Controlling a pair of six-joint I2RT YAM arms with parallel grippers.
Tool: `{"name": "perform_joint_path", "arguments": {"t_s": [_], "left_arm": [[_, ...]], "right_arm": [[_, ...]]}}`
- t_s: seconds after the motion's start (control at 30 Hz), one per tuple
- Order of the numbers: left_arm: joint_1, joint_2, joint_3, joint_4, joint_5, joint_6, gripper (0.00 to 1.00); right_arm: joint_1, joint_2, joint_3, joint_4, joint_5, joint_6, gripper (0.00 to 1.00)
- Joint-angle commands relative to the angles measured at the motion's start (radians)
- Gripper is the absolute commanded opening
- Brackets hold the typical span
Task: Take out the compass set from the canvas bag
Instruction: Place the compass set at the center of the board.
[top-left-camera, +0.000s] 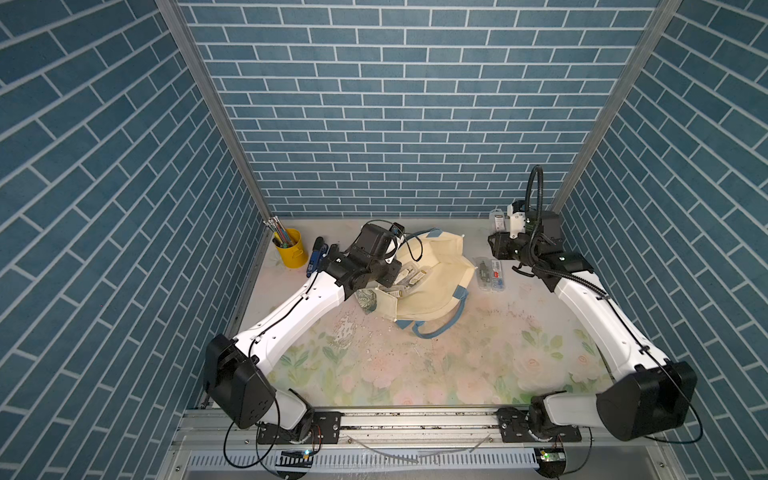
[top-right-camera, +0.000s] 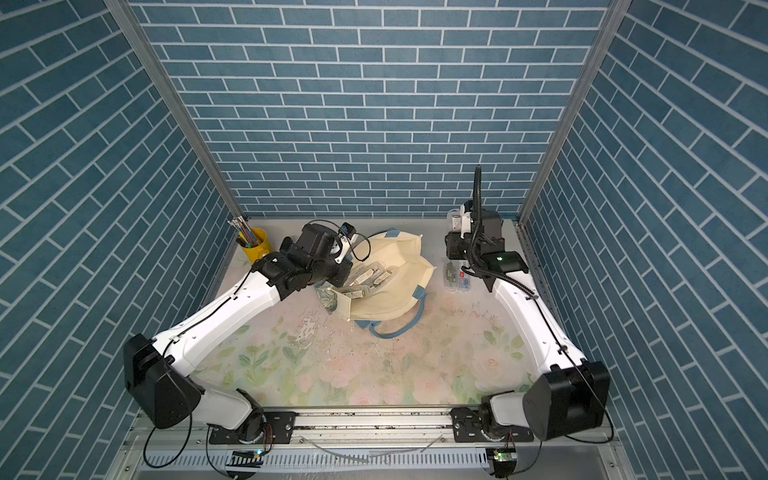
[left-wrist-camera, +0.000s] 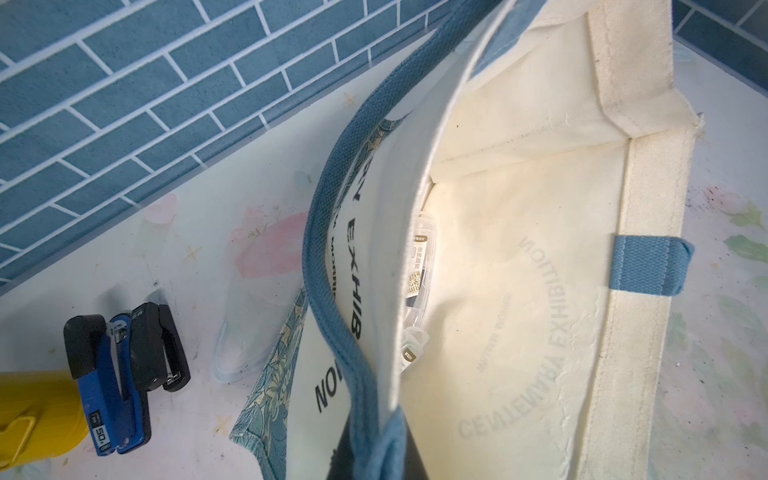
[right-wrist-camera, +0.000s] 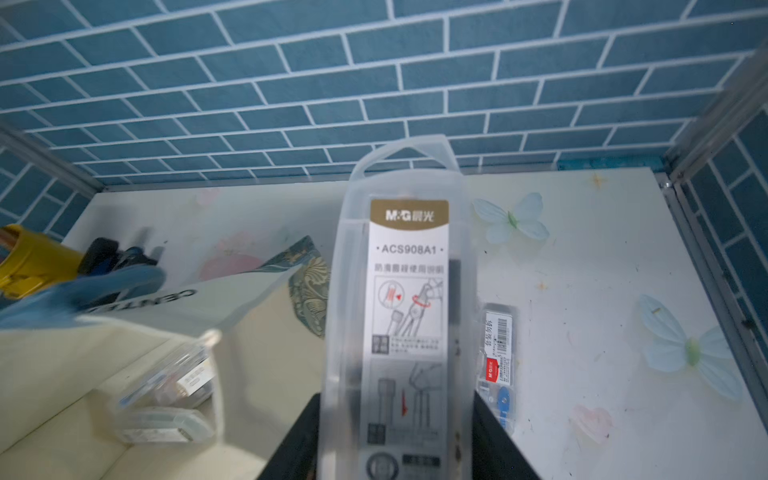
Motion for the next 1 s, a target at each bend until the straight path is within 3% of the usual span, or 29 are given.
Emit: {"name": "perform_joint_path", "arguments": {"t_s": [0.0,0.43,0.97], "left_arm": [[-0.007,-0.038,0.024,0.028,-0.005,0.018,0.0],[0.011,-0.07,0.003,0.024,-0.056,0.039,0.0],[0.025,-0.069,-0.002,0.033,-0.037,0.037,0.0]], "right_arm": [[-0.038,0.094,-0.061,0.061,-0.03,0.07,0.11],[-0.025,0.406,-0.047,0.159,-0.125,0.16,0.14],[0.017,0.519,-0.003,0.082,-0.059,0.184,0.22]]}}
